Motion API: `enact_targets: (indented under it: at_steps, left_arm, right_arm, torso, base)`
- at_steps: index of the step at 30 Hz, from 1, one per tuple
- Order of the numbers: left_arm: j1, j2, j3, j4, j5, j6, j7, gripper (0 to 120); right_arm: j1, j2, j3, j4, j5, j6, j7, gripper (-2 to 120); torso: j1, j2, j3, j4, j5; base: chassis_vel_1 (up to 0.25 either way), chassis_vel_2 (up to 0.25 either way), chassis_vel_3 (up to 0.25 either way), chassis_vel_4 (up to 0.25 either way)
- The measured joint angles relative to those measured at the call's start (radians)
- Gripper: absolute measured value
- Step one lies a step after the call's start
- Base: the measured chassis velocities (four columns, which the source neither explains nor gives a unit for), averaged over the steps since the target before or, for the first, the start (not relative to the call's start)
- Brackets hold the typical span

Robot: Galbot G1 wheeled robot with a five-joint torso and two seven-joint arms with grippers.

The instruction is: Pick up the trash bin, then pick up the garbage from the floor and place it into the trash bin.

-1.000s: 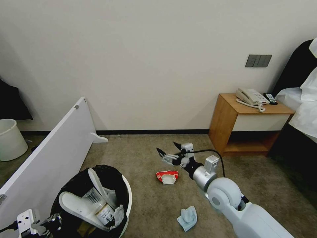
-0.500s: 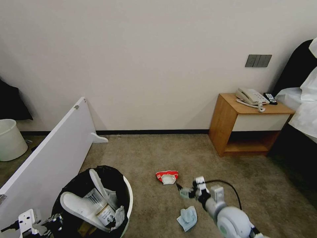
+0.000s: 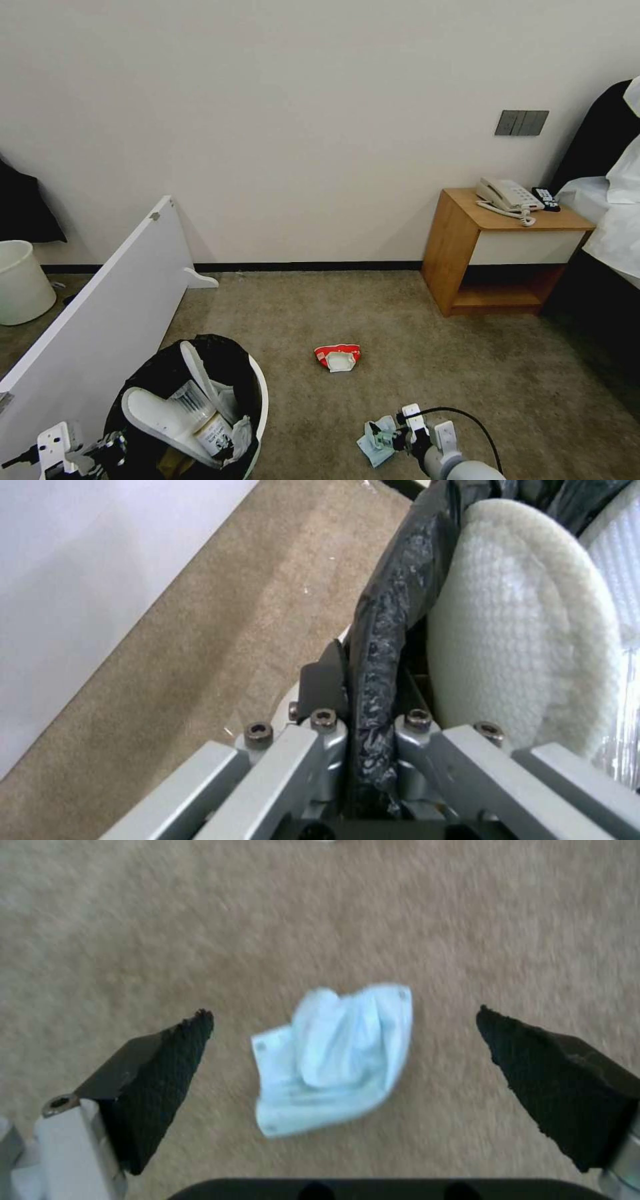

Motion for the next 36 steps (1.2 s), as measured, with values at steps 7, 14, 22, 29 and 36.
enact_targets:
  at_steps: [7,14,22,29,36]
  left_arm:
    - [0.001,0.001,-0.001,0.0,-0.003,0.0,0.002,2]
    - [0.002,0.002,-0.002,0.0,-0.004,0.0,0.002,2]
    - [0.001,0.004,-0.005,0.0,-0.007,0.001,0.003,2]
    - [0.003,0.003,-0.008,0.0,-0.008,0.001,0.003,2]
    - [0.002,0.003,-0.008,0.0,-0.009,0.001,0.003,2]
  right_arm:
    - [0.022,0.014,-0.004,-0.033,0.018,-0.039,0.011,100]
    - [0.068,0.038,-0.017,-0.105,0.029,-0.055,0.014,100]
    - [0.154,0.107,-0.038,-0.219,0.031,-0.058,0.005,100]
    - [0.195,0.141,-0.046,-0.283,0.032,-0.058,-0.011,100]
    - [0.211,0.163,-0.054,-0.315,0.032,-0.076,-0.014,90]
  torso:
    - [0.0,0.0,0.0,0.0001,0.0]
    - [0.0,0.0,0.0,0.0,0.0]
    - [0.0,0.0,0.0,0.0001,0.0]
    - [0.0,0.0,0.0,0.0,-0.0002]
    - [0.0,0.0,0.0,0.0001,0.0]
  base:
    - [0.0,0.0,0.0,0.0]
    - [0.0,0.0,0.0,0.0]
    - [0.0,0.0,0.0,0.0]
    - [0.0,0.0,0.0,0.0]
    - [0.0,0.0,0.0,0.0]
